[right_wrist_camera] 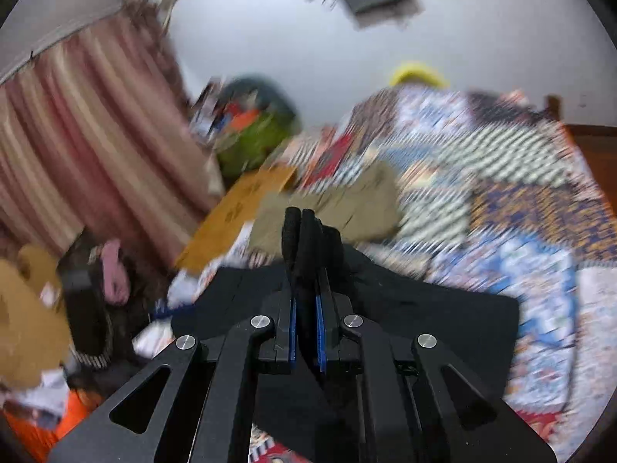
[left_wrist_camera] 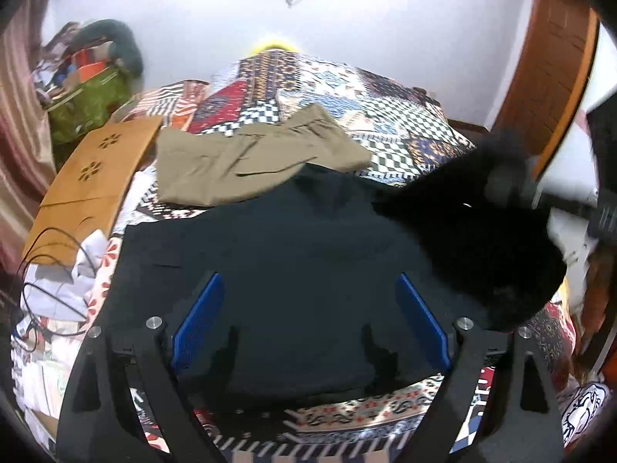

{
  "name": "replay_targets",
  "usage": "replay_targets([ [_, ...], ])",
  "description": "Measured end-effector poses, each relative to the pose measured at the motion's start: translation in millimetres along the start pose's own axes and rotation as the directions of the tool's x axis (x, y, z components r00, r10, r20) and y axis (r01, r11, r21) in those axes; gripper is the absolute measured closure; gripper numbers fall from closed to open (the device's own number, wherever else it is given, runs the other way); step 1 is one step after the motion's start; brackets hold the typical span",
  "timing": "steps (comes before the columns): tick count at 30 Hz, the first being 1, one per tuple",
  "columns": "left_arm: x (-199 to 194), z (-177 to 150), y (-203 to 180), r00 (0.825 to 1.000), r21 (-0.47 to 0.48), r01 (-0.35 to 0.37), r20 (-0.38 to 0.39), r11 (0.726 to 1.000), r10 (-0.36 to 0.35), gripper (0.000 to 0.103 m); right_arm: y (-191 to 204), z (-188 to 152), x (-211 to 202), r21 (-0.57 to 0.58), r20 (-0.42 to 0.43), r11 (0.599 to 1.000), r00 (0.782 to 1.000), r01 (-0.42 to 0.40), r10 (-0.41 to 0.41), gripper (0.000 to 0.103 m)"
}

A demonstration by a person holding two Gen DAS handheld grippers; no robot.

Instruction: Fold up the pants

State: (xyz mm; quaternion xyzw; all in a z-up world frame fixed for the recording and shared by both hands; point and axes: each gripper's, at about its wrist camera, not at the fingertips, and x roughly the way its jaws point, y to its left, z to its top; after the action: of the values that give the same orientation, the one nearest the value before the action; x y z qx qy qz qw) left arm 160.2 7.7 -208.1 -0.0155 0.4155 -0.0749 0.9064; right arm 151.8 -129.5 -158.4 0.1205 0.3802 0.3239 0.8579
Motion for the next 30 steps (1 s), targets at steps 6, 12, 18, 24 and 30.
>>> replay_targets([
  [6,0.5,-0.5,9.4,1.000,-0.023,-0.011,-0.002,1.000,0.011,0.012,0.6,-39.3,54.3,-0.033,-0.240,0.999,0.971,-0.009,0.001,0.093],
  [12,5.7,9.4,-3.3,1.000,0.008,-0.002,0.000,1.000,0.002,0.012,-3.0,-43.0,51.6,-0.040,-0.303,0.999,0.953,-0.021,0.008,0.077],
  [18,6.2,26.3,-29.7,0.999,0.071,0.027,0.024,0.997,-0.028,0.012,4.0,-31.0,15.3,-0.064,-0.237,0.998,0.972,-0.024,0.008,0.064],
  [24,30.8,32.6,-69.0,0.997,0.153,0.074,-0.021,0.985,-0.072,0.012,-24.1,-11.3,-26.4,-0.103,-0.078,0.980,0.980,0.173,-0.181,0.064],
  [30,72.1,22.1,-99.9,0.990,0.199,0.089,-0.124,0.976,-0.065,0.012,-72.3,-26.0,-21.8,-0.060,-0.119,0.946,0.938,0.319,-0.324,0.064],
])
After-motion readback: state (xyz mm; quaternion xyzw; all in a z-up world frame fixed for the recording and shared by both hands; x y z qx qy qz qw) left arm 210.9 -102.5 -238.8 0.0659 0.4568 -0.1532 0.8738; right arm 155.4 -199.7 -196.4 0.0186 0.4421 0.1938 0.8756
